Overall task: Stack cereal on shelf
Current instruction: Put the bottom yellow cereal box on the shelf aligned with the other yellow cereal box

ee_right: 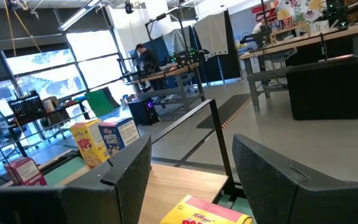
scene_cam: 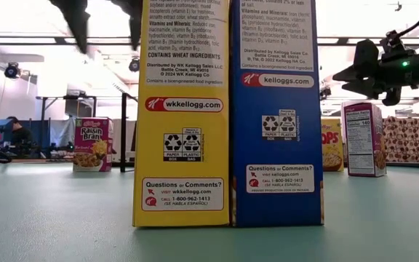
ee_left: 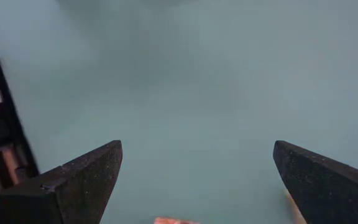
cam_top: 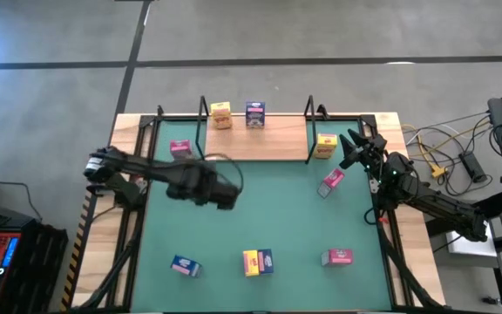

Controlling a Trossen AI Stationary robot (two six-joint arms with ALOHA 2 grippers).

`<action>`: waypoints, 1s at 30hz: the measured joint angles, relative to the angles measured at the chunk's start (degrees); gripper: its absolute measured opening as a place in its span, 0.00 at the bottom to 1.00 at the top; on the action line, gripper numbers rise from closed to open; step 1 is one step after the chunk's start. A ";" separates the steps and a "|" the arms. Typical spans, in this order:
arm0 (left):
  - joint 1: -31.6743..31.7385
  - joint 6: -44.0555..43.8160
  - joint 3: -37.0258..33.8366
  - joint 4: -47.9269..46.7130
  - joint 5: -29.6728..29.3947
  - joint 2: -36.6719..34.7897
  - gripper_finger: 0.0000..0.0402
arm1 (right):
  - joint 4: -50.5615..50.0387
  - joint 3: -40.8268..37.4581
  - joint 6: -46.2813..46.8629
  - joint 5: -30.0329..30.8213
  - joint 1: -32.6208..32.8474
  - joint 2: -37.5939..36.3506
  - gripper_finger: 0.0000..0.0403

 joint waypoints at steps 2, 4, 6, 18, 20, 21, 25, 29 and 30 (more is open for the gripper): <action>-2.36 -2.24 -2.92 1.93 0.02 -1.00 1.00 | 0.01 0.01 0.00 0.00 0.02 0.00 0.53; -4.73 -4.11 -5.53 4.71 0.13 -2.08 1.00 | 0.01 0.01 0.00 0.00 0.02 0.00 0.53; -6.96 -4.66 -7.46 7.54 0.54 -2.89 1.00 | 0.00 0.01 0.00 0.00 0.00 0.00 0.53; -14.45 2.07 -9.54 26.00 1.57 -1.18 1.00 | 0.01 0.01 0.00 0.00 0.02 0.00 0.53; -14.49 5.93 -9.47 28.17 1.55 -0.22 1.00 | 0.01 0.01 0.00 0.00 0.01 0.00 0.53; -14.49 8.48 -9.45 28.97 1.55 0.31 1.00 | 0.01 0.01 0.00 0.00 0.00 0.00 0.53; -14.49 23.23 -9.17 32.03 1.55 2.86 1.00 | 0.00 0.01 0.00 0.02 0.01 0.00 0.53; -14.61 37.66 -8.62 34.25 1.56 5.41 1.00 | 0.01 -0.01 0.00 0.00 0.02 0.00 0.53; -14.63 40.15 -8.19 34.43 1.56 5.89 1.00 | -0.01 0.00 0.00 0.01 0.01 0.00 0.53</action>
